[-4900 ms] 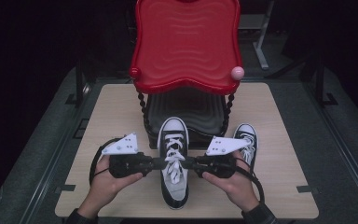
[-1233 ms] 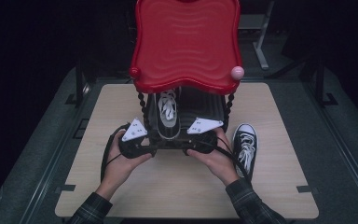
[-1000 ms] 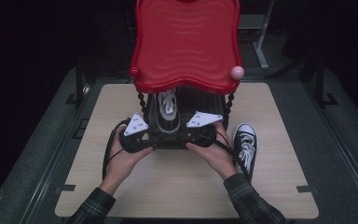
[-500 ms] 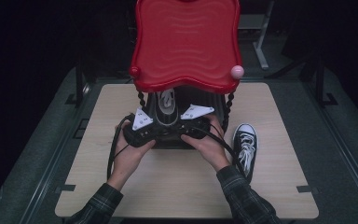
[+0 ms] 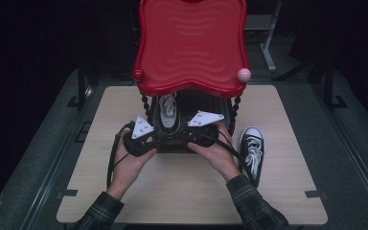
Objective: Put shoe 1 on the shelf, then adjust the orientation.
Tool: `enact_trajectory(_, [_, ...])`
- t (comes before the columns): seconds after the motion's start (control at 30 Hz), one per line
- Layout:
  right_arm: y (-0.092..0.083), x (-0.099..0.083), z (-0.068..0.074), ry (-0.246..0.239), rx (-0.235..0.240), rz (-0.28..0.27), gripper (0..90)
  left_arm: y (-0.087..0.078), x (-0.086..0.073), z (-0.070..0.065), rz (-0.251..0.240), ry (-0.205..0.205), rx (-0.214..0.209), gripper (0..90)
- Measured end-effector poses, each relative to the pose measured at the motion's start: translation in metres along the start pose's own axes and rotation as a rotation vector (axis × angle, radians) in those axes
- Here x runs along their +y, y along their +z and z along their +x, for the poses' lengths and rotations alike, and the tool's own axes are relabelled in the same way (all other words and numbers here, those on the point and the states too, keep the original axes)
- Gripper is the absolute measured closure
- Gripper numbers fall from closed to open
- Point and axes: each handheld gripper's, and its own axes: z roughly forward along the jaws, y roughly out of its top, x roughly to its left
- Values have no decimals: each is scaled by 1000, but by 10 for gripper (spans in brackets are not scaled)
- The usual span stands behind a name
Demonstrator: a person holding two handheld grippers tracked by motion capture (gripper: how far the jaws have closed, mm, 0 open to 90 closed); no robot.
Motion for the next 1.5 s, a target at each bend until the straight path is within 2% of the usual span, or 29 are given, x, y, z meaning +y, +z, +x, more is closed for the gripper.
enact_trajectory(0.03, [-3,-1,0,3,-1,-5,549,-2,-1,-1,-4,-5,-13,596])
enact_trajectory(0.23, [-29,-16,-2,44,-7,-14,549,-12,-6,-5,0,21,-65,554])
enact_trajectory(0.33, [-41,-25,-3,56,-15,-7,549,-21,-13,-8,7,26,-111,538])
enact_trajectory(0.57, [-69,-51,-14,81,-50,19,546,-29,-33,-11,44,23,-162,503])
enact_trajectory(0.63, [-73,-55,-15,85,-58,24,545,-31,-36,-11,50,21,-165,498])
enact_trajectory(0.67, [-83,-65,-20,99,-79,34,545,-33,-43,-10,61,14,-172,495])
enact_trajectory(0.73, [-92,-72,-25,112,-99,36,545,-35,-48,-9,69,11,-172,492])
enact_trajectory(0.77, [-92,-72,-25,112,-99,36,545,-35,-48,-9,69,11,-172,490])
enact_trajectory(0.8, [-102,-79,-29,127,-121,36,545,-38,-54,-8,79,9,-176,489])
enact_trajectory(0.9, [-118,-88,-37,155,-157,28,544,-41,-63,-7,96,3,-177,487])
enact_trajectory(0.93, [-118,-88,-37,155,-157,28,544,-41,-63,-7,96,3,-177,486])
enact_trajectory(0.97, [-128,-94,-42,170,-180,24,543,-44,-69,-6,105,-4,-181,486])
enact_trajectory(1.07, [-140,-105,-48,202,-207,22,540,-47,-77,-5,123,-9,-183,480])
enact_trajectory(1.13, [-143,-107,-50,208,-217,20,539,-48,-80,-6,129,-13,-181,478])
enact_trajectory(1.17, [-150,-115,-54,227,-236,27,537,-48,-83,-6,136,-16,-184,476])
enact_trajectory(1.3, [-158,-125,-58,248,-264,34,537,-47,-86,-5,143,-18,-186,474])
enact_trajectory(1.37, [-160,-134,-63,283,-283,65,541,-45,-88,-4,152,-20,-188,474])
enact_trajectory(1.43, [-158,-140,-68,294,-293,79,559,-43,-89,-5,159,-20,-192,474])
enact_trajectory(1.5, [-153,-144,-71,319,-272,89,590,-42,-89,-5,163,-18,-195,474])
